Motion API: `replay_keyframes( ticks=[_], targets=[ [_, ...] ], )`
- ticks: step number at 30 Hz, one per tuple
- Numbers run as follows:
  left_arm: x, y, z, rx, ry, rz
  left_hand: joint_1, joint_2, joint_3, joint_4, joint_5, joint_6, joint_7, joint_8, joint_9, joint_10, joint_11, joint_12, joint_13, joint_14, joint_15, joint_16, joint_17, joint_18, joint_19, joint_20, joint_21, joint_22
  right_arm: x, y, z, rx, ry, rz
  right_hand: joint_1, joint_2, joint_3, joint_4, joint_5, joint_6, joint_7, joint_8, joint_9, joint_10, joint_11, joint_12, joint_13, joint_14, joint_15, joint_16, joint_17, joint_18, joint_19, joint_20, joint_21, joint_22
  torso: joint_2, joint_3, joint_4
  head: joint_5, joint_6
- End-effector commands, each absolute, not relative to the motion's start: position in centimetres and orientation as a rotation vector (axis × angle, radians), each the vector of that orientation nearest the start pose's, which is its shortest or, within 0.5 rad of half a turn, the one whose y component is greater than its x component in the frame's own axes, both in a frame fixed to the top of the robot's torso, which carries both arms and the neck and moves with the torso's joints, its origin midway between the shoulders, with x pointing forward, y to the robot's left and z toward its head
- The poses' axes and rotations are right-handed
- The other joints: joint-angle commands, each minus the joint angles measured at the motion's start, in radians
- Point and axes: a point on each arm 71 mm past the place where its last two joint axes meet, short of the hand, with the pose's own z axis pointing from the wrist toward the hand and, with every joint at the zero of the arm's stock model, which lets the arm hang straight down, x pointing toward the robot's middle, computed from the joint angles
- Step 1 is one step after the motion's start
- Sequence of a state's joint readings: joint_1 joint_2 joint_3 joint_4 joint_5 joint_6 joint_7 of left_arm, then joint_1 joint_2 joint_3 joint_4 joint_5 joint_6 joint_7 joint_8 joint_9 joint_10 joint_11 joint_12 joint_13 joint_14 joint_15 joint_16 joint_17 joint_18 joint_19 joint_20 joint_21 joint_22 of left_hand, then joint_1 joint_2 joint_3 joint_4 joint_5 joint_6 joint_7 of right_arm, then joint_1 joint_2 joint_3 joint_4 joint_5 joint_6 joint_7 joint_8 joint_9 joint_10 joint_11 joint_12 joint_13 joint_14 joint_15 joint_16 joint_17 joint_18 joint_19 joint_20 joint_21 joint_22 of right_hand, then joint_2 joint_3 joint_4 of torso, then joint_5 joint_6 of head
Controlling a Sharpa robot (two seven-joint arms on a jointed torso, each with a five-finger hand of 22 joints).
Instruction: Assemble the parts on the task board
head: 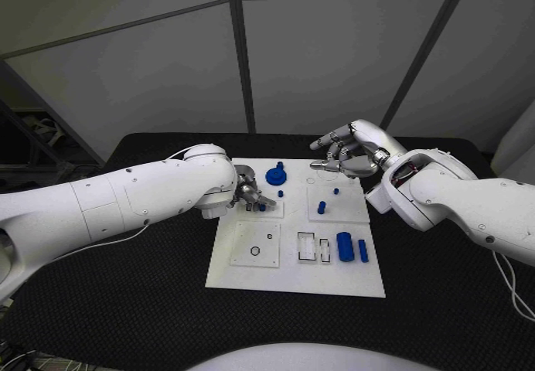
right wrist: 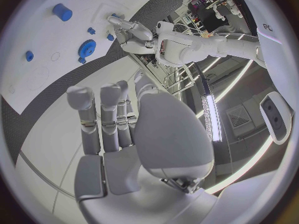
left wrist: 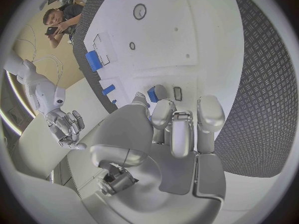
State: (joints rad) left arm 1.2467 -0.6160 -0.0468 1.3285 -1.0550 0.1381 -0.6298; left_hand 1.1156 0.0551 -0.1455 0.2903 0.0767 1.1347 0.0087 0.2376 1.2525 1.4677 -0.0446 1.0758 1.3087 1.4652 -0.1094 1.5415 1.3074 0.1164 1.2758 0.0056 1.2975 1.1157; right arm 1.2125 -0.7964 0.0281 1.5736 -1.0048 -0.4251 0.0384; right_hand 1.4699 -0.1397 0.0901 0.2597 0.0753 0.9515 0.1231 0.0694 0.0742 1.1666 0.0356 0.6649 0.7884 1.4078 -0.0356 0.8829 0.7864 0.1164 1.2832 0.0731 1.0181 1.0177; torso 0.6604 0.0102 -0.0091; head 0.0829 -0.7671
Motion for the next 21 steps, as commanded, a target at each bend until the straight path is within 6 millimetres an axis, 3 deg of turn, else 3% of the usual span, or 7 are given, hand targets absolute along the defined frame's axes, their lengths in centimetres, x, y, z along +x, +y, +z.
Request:
replay_keyframes(
  ticks=[1,16,19,21],
  targets=[
    [51.4,16.5,-21.8,-0.22,2.319,-0.313,-0.013,-0.002,-0.01,0.001,-0.009,0.009,0.0,-0.006,0.002,0.045,-0.006,-0.002,0.092,0.097,-0.001,0.006,0.228,-0.015,0.009,0.0,0.005,0.001,48.6,-16.5,-14.1,0.203,1.549,1.063,-0.01,-0.002,-0.001,0.008,0.003,0.006,0.0,-0.004,-0.001,-0.005,0.003,0.001,-0.001,0.005,0.0,-0.006,-0.001,0.008,0.004,0.001,-0.007,-0.002,0.0,0.0004,0.0008,0.0,0.0],
    [51.8,17.4,-19.0,-0.255,2.278,-0.358,-0.009,-0.017,-0.025,-0.001,-0.017,0.006,0.001,-0.012,0.008,0.043,-0.005,-0.015,0.089,0.095,-0.002,0.0,0.22,-0.013,0.002,0.0,-0.002,-0.009,48.7,-16.7,-14.1,0.21,1.545,1.056,-0.019,-0.003,-0.003,0.016,0.004,0.005,0.0,-0.004,-0.001,-0.005,0.003,0.003,-0.003,0.006,0.0,-0.009,0.001,0.008,0.005,0.002,-0.011,-0.004,0.0,0.0002,0.0001,-0.001,0.002],
    [51.9,17.9,-18.3,-0.256,2.277,-0.358,0.003,-0.03,-0.031,0.0,-0.018,-0.009,0.005,-0.026,0.007,0.037,-0.003,-0.038,0.082,0.092,0.0,-0.008,0.208,-0.009,-0.011,0.0,-0.015,-0.027,48.8,-16.8,-14.1,0.212,1.544,1.055,-0.02,-0.003,-0.004,0.017,0.004,0.005,0.0,-0.004,-0.002,-0.005,0.003,0.004,-0.003,0.007,0.0,-0.01,0.001,0.008,0.006,0.002,-0.011,-0.004,0.0,0.0002,0.0007,-0.001,0.004],
    [52.1,18.3,-17.8,-0.26,2.275,-0.349,0.017,-0.036,-0.032,0.0,-0.018,-0.041,0.014,-0.059,-0.015,0.03,0.002,-0.055,0.078,0.089,0.006,-0.016,0.198,-0.007,-0.021,0.005,-0.027,-0.04,48.8,-16.8,-14.1,0.213,1.544,1.053,-0.02,-0.003,-0.004,0.017,0.004,0.005,0.0,-0.004,-0.002,-0.005,0.003,0.004,-0.003,0.007,0.0,-0.01,0.001,0.008,0.006,0.002,-0.011,-0.004,0.0,0.0003,0.0012,-0.002,0.005]
  ],
)
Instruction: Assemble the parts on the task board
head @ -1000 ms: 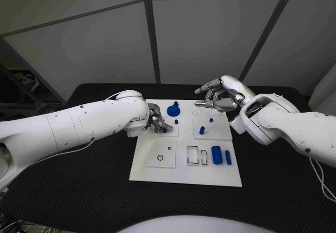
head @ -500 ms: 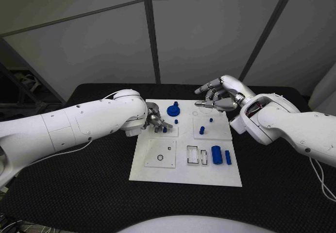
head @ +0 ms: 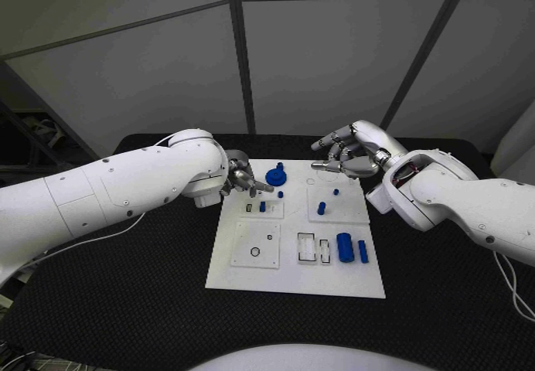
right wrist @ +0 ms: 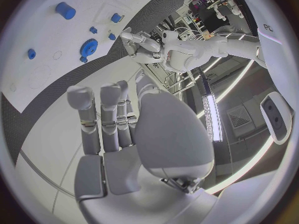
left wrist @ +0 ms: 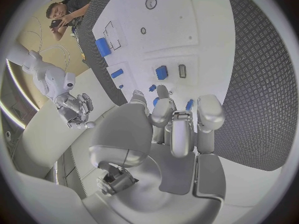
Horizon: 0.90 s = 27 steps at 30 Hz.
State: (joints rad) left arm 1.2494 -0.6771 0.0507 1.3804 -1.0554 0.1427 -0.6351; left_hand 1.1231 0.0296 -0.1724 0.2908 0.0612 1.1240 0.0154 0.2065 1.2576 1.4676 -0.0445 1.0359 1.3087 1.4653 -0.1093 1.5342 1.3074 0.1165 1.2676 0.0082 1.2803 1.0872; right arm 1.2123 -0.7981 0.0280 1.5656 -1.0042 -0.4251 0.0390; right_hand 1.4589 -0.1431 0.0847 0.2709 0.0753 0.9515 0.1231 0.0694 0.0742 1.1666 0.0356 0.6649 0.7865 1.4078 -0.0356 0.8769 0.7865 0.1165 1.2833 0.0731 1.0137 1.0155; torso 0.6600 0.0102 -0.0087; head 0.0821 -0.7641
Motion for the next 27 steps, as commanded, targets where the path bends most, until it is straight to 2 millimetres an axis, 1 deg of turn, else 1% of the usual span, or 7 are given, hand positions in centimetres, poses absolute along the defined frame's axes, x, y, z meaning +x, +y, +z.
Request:
replay_keyframes(
  ticks=[1,3,6,11,18,23,27],
  targets=[
    [52.3,18.6,-17.6,-0.263,2.275,-0.342,0.017,-0.01,-0.004,0.0,-0.003,-0.049,0.014,-0.051,-0.039,0.026,0.007,-0.026,0.076,0.088,0.011,-0.011,0.194,-0.007,-0.017,0.006,-0.014,-0.017,48.8,-16.9,-14.1,0.213,1.545,1.052,-0.009,0.0,0.002,0.006,0.004,0.005,0.0,-0.004,-0.002,-0.005,0.003,0.004,-0.001,0.007,0.0,-0.004,0.001,0.008,0.006,0.002,-0.006,-0.001,0.0,0.0003,0.0011,-0.001,0.002],
    [53.0,19.2,-17.2,-0.274,2.272,-0.324,0.042,-0.008,-0.001,-0.001,-0.002,-0.083,0.033,-0.106,-0.1,0.009,0.022,-0.094,0.055,0.086,0.023,-0.017,0.186,-0.004,-0.028,0.016,-0.028,-0.033,48.8,-16.9,-14.2,0.214,1.545,1.051,-0.009,0.0,0.002,0.006,0.004,0.005,0.0,-0.004,-0.002,-0.005,0.003,0.004,-0.001,0.007,0.0,-0.004,0.001,0.008,0.006,0.002,-0.006,-0.001,0.0,-0.0003,0.0018,-0.002,0.004],
    [54.4,19.9,-16.7,-0.304,2.267,-0.307,0.066,-0.003,-0.004,-0.002,-0.001,-0.085,0.044,-0.144,-0.179,-0.005,0.032,-0.151,0.036,0.082,0.037,-0.025,0.175,0.001,-0.04,0.027,-0.044,-0.048,48.9,-16.9,-14.2,0.215,1.545,1.05,-0.009,0.0,0.002,0.006,0.004,0.005,0.0,-0.004,-0.002,-0.005,0.003,0.004,-0.001,0.007,0.0,-0.004,0.001,0.008,0.006,0.002,-0.006,-0.001,0.0,0.0002,0.0007,0.0,0.007],
    [56.4,20.7,-16.6,-0.354,2.262,-0.282,0.09,0.004,-0.008,-0.004,0.0,-0.081,0.049,-0.146,-0.247,-0.014,0.036,-0.182,0.026,0.079,0.041,-0.032,0.166,0.005,-0.051,0.036,-0.061,-0.065,48.9,-16.8,-14.2,0.214,1.546,1.051,-0.011,0.0,0.001,0.007,0.004,0.005,0.0,-0.004,-0.002,-0.005,0.003,0.004,-0.001,0.007,0.0,-0.005,0.001,0.008,0.007,0.002,-0.006,-0.001,0.003,0.0,-0.0039,0.003,0.013],
    [58.1,21.2,-17.0,-0.369,2.254,-0.24,0.076,0.009,-0.029,-0.001,-0.011,-0.06,0.046,-0.142,-0.298,-0.015,0.036,-0.186,0.025,0.078,0.04,-0.035,0.163,0.007,-0.053,0.037,-0.068,-0.068,48.9,-16.8,-14.2,0.214,1.546,1.051,-0.01,0.0,0.002,0.007,0.004,0.005,0.0,-0.004,-0.002,-0.005,0.003,0.004,-0.002,0.007,0.0,-0.004,0.002,0.008,0.007,0.002,-0.007,-0.001,0.006,-0.0006,-0.0042,0.005,0.016],
    [58.7,21.1,-17.5,-0.354,2.258,-0.214,0.063,0.008,-0.04,0.001,-0.012,-0.057,0.046,-0.142,-0.309,-0.015,0.035,-0.186,0.025,0.078,0.04,-0.035,0.162,0.007,-0.054,0.036,-0.07,-0.07,48.9,-16.7,-14.2,0.214,1.547,1.052,-0.01,0.0,0.002,0.007,0.005,0.005,0.0,-0.004,-0.002,-0.005,0.003,0.005,-0.002,0.008,0.0,-0.005,0.002,0.008,0.007,0.002,-0.007,-0.001,0.006,-0.0011,-0.0023,0.004,0.011],
    [58.8,20.9,-18.0,-0.337,2.27,-0.194,0.061,0.007,-0.041,0.001,-0.013,-0.056,0.046,-0.142,-0.311,-0.015,0.035,-0.186,0.025,0.078,0.04,-0.035,0.163,0.007,-0.055,0.036,-0.071,-0.071,48.9,-16.6,-14.2,0.213,1.548,1.053,-0.01,0.0,0.002,0.007,0.005,0.005,0.0,-0.004,-0.002,-0.005,0.003,0.005,-0.002,0.008,0.0,-0.005,0.002,0.008,0.007,0.002,-0.007,-0.001,0.006,-0.0009,-0.0038,0.006,0.008]
  ],
)
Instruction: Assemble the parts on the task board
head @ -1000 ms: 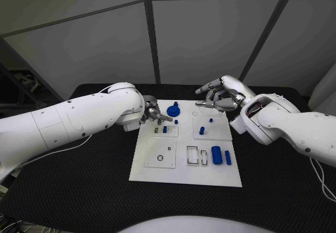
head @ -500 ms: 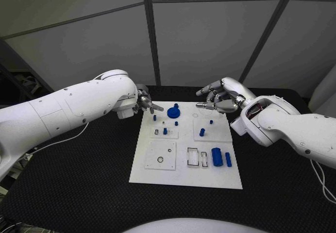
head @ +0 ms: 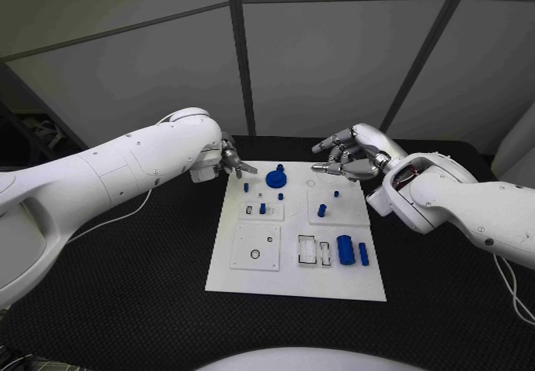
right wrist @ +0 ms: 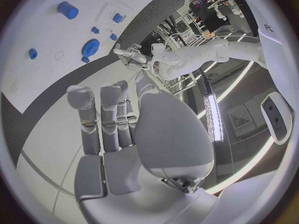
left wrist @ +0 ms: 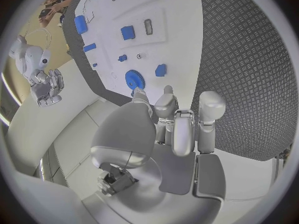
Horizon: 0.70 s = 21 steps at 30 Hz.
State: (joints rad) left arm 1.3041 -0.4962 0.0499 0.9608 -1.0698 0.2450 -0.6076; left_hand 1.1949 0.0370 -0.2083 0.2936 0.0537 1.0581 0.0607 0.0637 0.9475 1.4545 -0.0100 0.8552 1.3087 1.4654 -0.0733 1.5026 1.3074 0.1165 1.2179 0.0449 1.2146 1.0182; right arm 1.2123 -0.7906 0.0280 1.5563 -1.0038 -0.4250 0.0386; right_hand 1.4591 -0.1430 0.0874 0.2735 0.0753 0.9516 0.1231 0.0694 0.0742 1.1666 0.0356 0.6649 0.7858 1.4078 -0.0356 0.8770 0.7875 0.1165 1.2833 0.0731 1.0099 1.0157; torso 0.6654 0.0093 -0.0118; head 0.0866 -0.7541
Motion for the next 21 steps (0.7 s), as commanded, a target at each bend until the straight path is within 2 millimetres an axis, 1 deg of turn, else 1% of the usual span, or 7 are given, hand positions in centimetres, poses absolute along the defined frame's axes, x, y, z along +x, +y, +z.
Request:
replay_keyframes(
  ticks=[1,6,10,17,21],
  targets=[
    [58.86,20.9,-18.04,-0.334,2.272,-0.192,-0.011,0.0,-0.005,-0.002,-0.005,0.009,0.001,0.001,-0.001,-0.002,0.001,-0.005,0.025,0.078,0.004,-0.003,0.163,0.007,-0.005,0.0,-0.006,-0.002,48.95,-16.59,-14.24,0.213,1.549,1.053,-0.01,0.0,-0.001,0.004,0.005,0.005,0.0,-0.004,-0.002,-0.005,0.003,0.005,-0.001,0.008,0.0,-0.005,0.001,0.008,0.007,0.002,-0.003,-0.002,0.0,0.0002,-0.001,0.002,-0.003],
    [58.84,20.72,-18.45,-0.314,2.294,-0.186,-0.007,0.002,-0.005,-0.005,-0.005,0.011,0.0,0.001,-0.005,-0.002,0.0,-0.008,0.025,0.078,0.003,-0.003,0.163,0.008,-0.006,-0.001,-0.007,-0.003,48.98,-16.53,-14.26,0.213,1.551,1.054,-0.01,0.0,-0.001,0.004,0.005,0.005,0.0,-0.004,-0.002,-0.005,0.003,0.005,-0.001,0.008,0.0,-0.005,0.001,0.008,0.007,0.002,-0.003,-0.002,-0.001,0.0,-0.0007,0.001,-0.007],
    [58.78,20.52,-18.64,-0.295,2.312,-0.19,0.004,0.009,-0.003,-0.007,-0.005,0.013,0.001,0.001,-0.015,-0.005,0.001,-0.02,0.021,0.076,0.003,-0.006,0.158,0.009,-0.011,-0.001,-0.013,-0.009,49.0,-16.47,-14.27,0.212,1.551,1.054,-0.009,0.002,0.001,0.004,0.007,0.005,0.0,-0.004,-0.002,-0.005,0.003,0.005,-0.002,0.008,0.0,-0.005,0.002,0.008,0.008,0.002,-0.004,-0.002,-0.002,0.0006,0.0013,0.001,-0.009],
    [58.66,20.31,-18.86,-0.27,2.341,-0.193,0.03,0.022,0.0,-0.012,-0.004,0.019,0.001,0.002,-0.035,-0.008,0.001,-0.025,0.02,0.075,0.004,-0.008,0.157,0.01,-0.015,-0.001,-0.018,-0.013,49.03,-16.43,-14.3,0.212,1.553,1.054,-0.008,0.003,0.002,0.004,0.009,0.005,0.0,-0.004,-0.001,-0.005,0.003,0.006,-0.002,0.009,0.0,-0.006,0.002,0.008,0.008,0.002,-0.004,-0.002,-0.002,0.0006,0.0001,0.002,-0.011],
    [58.6,20.27,-19.0,-0.262,2.351,-0.192,0.042,0.027,0.002,-0.015,-0.004,0.023,0.0,0.003,-0.042,-0.008,0.001,-0.026,0.019,0.075,0.004,-0.007,0.157,0.01,-0.015,-0.001,-0.019,-0.012,49.04,-16.44,-14.3,0.212,1.553,1.053,-0.008,0.003,0.002,0.004,0.009,0.005,0.0,-0.004,-0.001,-0.005,0.003,0.006,-0.002,0.009,0.0,-0.006,0.002,0.008,0.008,0.002,-0.004,-0.002,-0.003,0.0016,-0.0001,0.003,-0.012]
  ],
)
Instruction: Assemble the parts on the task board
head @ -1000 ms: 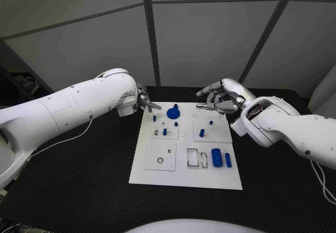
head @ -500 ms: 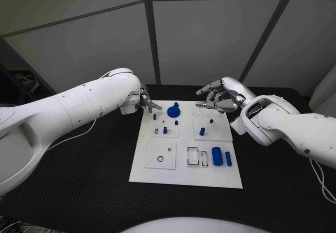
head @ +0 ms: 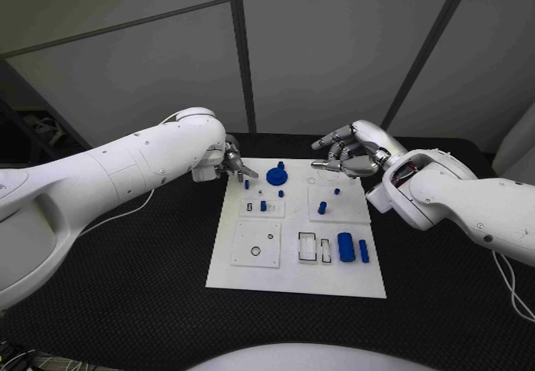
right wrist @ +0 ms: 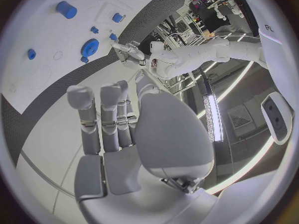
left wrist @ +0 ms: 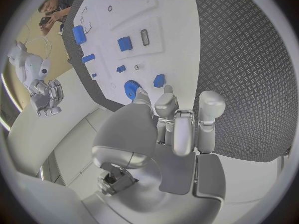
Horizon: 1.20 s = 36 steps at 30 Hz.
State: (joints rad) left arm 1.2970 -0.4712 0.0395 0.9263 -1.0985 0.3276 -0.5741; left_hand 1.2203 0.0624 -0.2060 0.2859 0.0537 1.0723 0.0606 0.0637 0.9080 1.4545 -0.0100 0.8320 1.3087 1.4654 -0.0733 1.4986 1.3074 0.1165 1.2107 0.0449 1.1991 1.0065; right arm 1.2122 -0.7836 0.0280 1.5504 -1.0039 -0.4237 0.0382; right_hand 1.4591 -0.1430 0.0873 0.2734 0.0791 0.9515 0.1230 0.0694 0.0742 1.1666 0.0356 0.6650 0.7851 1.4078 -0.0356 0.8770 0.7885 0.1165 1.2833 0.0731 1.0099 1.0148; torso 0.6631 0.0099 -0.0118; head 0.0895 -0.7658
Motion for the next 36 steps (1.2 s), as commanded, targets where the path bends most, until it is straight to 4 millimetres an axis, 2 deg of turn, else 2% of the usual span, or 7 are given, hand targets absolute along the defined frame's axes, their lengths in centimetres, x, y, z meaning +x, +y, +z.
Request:
replay_keyframes(
  ticks=[1,17,28,36],
  targets=[
    [58.59,20.25,-19.02,-0.261,2.353,-0.192,0.02,0.003,0.0,-0.008,-0.004,0.011,0.0,0.003,-0.005,-0.008,0.001,-0.003,0.019,0.075,0.004,-0.003,0.158,0.01,-0.008,-0.001,-0.004,0.0,49.04,-16.44,-14.3,0.212,1.553,1.053,-0.008,0.003,0.002,0.004,0.005,0.005,0.0,-0.004,-0.001,-0.005,0.003,0.006,-0.001,0.009,0.0,-0.006,0.001,0.008,0.008,0.002,-0.004,-0.001,0.0,0.0011,-0.0001,0.0,0.0],
    [58.51,20.17,-19.25,-0.257,2.364,-0.186,0.047,0.016,0.005,-0.018,-0.004,0.023,-0.002,0.006,-0.018,-0.008,-0.001,-0.005,0.019,0.075,0.003,-0.003,0.158,0.01,-0.008,-0.001,-0.006,0.001,49.04,-16.4,-14.3,0.212,1.552,1.054,-0.008,0.003,0.002,0.004,0.005,0.005,0.0,-0.004,-0.001,-0.005,0.003,0.006,-0.001,0.009,0.0,-0.006,0.001,0.008,0.008,0.002,-0.004,-0.001,0.0,0.0006,0.0004,-0.001,-0.002],
    [58.51,19.98,-19.33,-0.254,2.366,-0.189,0.065,0.035,0.011,-0.025,-0.004,0.031,-0.004,0.007,-0.026,-0.006,-0.002,-0.003,0.02,0.075,0.001,-0.002,0.159,0.01,-0.008,-0.002,-0.007,0.002,49.04,-16.33,-14.29,0.211,1.552,1.055,-0.006,0.005,0.004,0.004,0.008,0.005,-0.001,-0.004,-0.001,-0.005,0.002,0.006,-0.002,0.009,0.0,-0.008,0.002,0.008,0.009,0.001,-0.005,0.0,0.0,0.0009,-0.0001,-0.001,-0.004],
    [58.47,19.87,-19.4,-0.246,2.372,-0.196,0.121,0.058,0.03,-0.066,-0.004,0.043,-0.01,0.011,-0.035,-0.005,-0.007,-0.002,0.02,0.076,-0.002,0.0,0.161,0.01,-0.008,-0.005,-0.009,0.004,49.03,-16.29,-14.29,0.21,1.553,1.056,-0.006,0.005,0.004,0.004,0.008,0.005,-0.001,-0.004,-0.001,-0.005,0.002,0.006,-0.002,0.009,0.0,-0.008,0.002,0.008,0.009,0.001,-0.005,0.0,0.001,0.0009,0.0002,-0.002,-0.007]
  ],
)
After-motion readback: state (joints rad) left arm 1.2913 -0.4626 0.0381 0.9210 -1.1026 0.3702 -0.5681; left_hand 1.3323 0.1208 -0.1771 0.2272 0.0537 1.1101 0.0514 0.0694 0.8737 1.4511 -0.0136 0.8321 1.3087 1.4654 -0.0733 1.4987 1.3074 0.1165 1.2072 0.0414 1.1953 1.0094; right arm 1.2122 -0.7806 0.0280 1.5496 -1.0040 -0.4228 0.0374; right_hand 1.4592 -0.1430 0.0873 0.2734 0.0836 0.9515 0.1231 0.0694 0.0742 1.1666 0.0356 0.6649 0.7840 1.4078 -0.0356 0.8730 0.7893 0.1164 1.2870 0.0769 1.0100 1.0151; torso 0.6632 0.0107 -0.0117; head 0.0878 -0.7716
